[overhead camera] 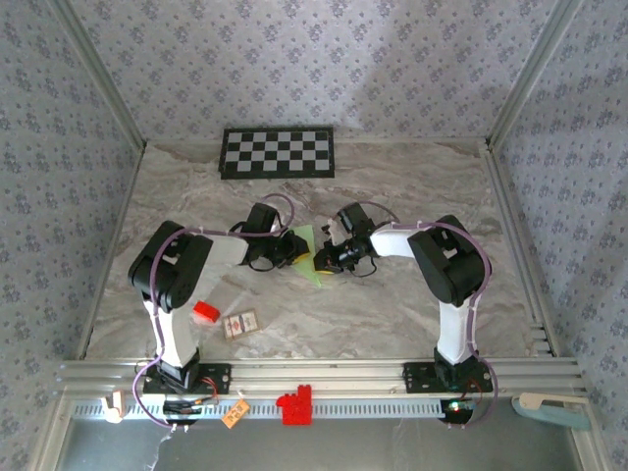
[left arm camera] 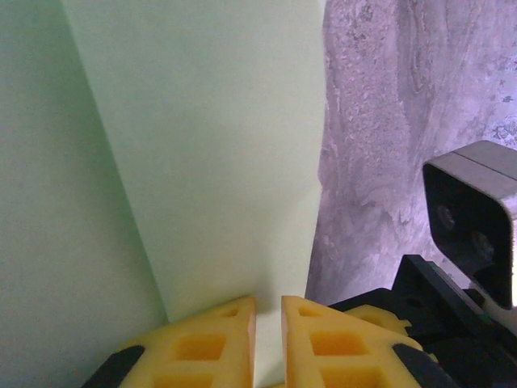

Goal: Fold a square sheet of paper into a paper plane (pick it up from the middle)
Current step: Fourth fold the wing at the center of the table.

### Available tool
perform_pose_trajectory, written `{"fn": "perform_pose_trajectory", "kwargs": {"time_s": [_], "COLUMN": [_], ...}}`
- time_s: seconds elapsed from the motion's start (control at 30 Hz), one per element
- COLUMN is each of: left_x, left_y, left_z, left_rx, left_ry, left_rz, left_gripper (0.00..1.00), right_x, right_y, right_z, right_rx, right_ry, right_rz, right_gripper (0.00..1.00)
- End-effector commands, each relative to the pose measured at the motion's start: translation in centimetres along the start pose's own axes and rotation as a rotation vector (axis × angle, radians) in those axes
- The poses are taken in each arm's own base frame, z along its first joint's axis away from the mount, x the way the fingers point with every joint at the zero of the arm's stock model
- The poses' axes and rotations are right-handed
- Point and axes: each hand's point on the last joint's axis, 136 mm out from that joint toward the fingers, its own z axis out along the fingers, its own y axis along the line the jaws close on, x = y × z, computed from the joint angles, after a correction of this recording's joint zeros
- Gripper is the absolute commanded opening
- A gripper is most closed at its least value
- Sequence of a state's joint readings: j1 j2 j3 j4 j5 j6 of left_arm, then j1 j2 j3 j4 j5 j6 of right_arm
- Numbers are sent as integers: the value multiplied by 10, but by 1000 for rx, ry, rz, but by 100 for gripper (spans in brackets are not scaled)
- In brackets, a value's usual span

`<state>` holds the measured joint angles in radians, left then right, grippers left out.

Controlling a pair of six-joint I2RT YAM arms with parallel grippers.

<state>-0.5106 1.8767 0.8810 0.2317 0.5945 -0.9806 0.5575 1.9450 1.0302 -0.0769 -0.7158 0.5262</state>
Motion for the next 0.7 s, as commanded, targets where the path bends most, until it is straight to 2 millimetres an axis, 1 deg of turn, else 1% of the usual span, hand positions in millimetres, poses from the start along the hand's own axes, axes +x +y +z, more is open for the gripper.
{"fn": "perform_pose_trajectory", "kwargs": {"time_s": [0.0, 0.13, 0.2, 0.3, 0.4, 0.47, 0.57, 0.67], "left_x": [0, 4, 6, 8, 9, 9, 10, 11], "left_y": [8, 22, 27, 33, 36, 38, 40, 41], "left_z": [4, 5, 6, 8, 9, 9, 9, 10], "left_rx": [-33, -95, -112, -128, -140, -149, -156, -161], "left_ry": [22, 36, 45, 55, 58, 59, 63, 66], "left_rz": [-21, -42, -54, -68, -77, -81, -85, -88], "left_gripper": [16, 16, 16, 16, 15, 15, 15, 15], "right_x": [12, 10, 9, 7, 7, 8, 9, 10], "right_y": [-17, -13, -11, -6, -7, -3, 6, 16], "right_z": [4, -3, -11, -26, -39, -42, -39, -30], "right_rx": [33, 46, 58, 82, 127, 144, 155, 161], "right_ry": [36, 18, -1, -44, -79, -83, -70, -55], "right_rz": [60, 57, 55, 49, 39, 24, -8, -39], "right_gripper": [12, 20, 24, 28, 28, 28, 22, 17]}}
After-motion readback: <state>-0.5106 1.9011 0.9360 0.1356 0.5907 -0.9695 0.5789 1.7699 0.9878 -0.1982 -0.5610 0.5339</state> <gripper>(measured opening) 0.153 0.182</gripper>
